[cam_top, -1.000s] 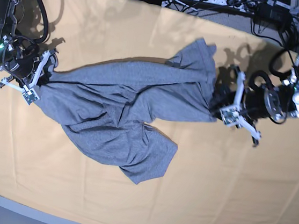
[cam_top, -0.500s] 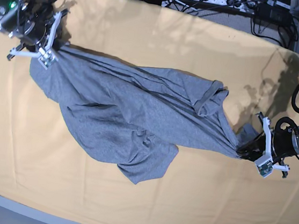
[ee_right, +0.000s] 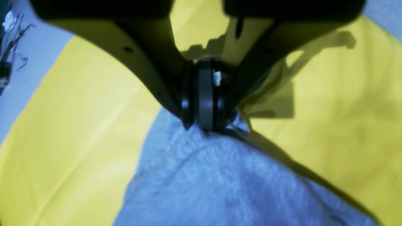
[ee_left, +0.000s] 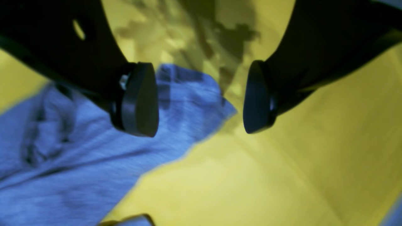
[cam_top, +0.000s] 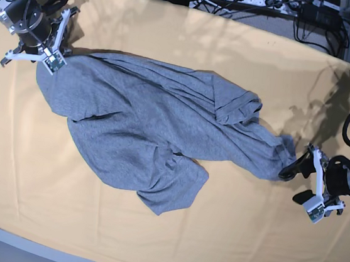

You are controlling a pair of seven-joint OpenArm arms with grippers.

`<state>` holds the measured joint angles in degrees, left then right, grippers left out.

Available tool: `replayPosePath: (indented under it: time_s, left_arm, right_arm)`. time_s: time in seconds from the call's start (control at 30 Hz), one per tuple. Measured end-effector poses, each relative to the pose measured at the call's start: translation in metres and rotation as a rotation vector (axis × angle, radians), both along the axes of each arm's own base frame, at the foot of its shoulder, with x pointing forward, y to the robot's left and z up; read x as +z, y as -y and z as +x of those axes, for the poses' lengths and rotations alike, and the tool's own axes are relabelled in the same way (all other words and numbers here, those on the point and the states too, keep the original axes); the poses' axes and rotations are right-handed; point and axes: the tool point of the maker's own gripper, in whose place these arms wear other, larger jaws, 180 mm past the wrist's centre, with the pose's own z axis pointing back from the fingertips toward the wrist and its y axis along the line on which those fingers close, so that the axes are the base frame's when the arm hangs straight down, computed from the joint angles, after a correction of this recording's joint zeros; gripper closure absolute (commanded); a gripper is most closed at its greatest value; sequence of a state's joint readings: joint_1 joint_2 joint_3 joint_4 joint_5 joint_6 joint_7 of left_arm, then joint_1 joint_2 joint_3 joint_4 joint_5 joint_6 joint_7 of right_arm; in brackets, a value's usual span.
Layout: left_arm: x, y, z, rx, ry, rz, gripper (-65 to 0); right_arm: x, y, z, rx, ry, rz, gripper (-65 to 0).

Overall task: Layout the t-shirt on the table in an organized manner, then fold the t-shirt properly
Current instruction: 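Hold the shirt with both grippers and shake it flatter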

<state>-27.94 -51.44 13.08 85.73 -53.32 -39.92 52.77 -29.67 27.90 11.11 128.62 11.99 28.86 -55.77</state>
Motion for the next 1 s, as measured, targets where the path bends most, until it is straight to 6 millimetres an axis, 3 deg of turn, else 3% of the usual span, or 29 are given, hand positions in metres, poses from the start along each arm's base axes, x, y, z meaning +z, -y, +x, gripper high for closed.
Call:
replayPosePath:
  time_s: [0.1, 0.17, 0.27, 0.6, 0.83, 0.9, 0.93, 1.0]
  left_arm:
    - [0.016, 0.025, -0.022, -0.069, -0.145, -0.141, -42.6]
    - [0.026, 0.043, -0.041, -0.143, -0.231, -0.249, -42.6]
    - [0.004, 0.039, -0.052, -0.151, -0.294, -0.168, -42.6]
    - [-0.068, 0.089, -0.115, -0.189, -0.526, -0.331, -42.6]
    - [-0.099, 0.116, -0.102, -0.129, -0.407, -0.328, -42.4]
    - [-0.108, 0.12, -0.103, -0.12, -0.393, -0.316, -36.4]
    - [-0.108, 0.125, -0.103, -0.121, -0.391, -0.328, -29.2]
    - [-0.112, 0.13, -0.103, -0.125, -0.386, -0.316, -6.5]
  right_arm:
    - [0.003, 0.0, 0.004, -0.014, 0.017, 0.008, -21.6]
    - [0.004, 0.002, 0.005, -0.036, 0.028, 0.013, -30.2]
    - [0.004, 0.002, 0.006, -0.04, 0.031, 0.014, -30.9]
    - [0.006, 0.005, 0.008, -0.077, 0.048, 0.023, -30.9]
    - [0.006, 0.006, 0.008, -0.079, 0.049, 0.023, -30.9]
    - [0.006, 0.005, 0.008, -0.079, 0.049, 0.024, -30.9]
    - [0.006, 0.005, 0.008, -0.079, 0.05, 0.024, -30.9]
    - [0.006, 0.005, 0.008, -0.079, 0.049, 0.023, -30.8]
